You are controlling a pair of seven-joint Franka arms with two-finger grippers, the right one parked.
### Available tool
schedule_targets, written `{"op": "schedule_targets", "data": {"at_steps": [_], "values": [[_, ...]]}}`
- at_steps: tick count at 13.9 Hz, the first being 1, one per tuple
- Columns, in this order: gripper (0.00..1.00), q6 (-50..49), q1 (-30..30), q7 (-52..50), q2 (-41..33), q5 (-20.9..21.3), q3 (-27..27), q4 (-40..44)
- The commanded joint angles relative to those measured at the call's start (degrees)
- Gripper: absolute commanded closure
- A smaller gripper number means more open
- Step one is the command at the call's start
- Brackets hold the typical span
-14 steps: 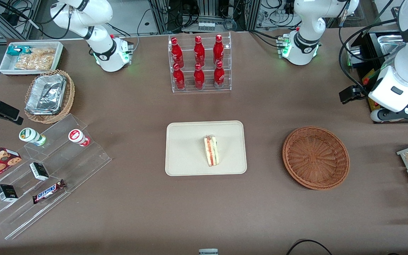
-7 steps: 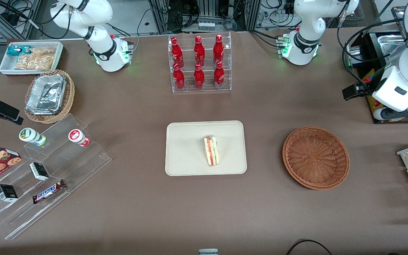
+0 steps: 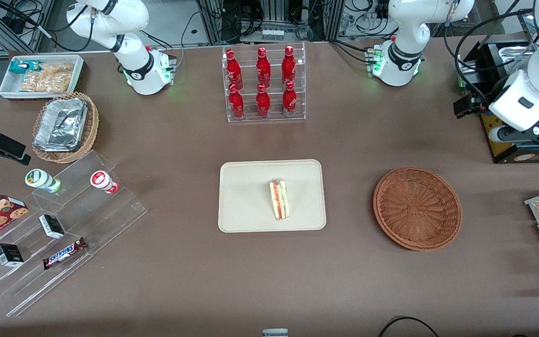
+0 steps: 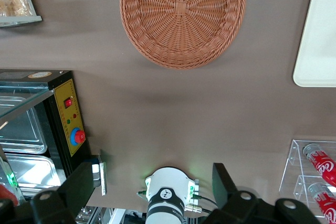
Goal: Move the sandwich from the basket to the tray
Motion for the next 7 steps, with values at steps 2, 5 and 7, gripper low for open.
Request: {"op": "schedule_targets", "data": {"at_steps": [2,5,7], "values": [[0.00,2.57,0.41,-0.78,-4.28,-0.04,-0.37,-4.99],[0.00,2.74,0.15,-2.55,-2.70,-0.57,-0.46,-3.04],[0.00,2.66,0.15,-2.46,-2.69,-0.57,-0.46,-3.04]]}}
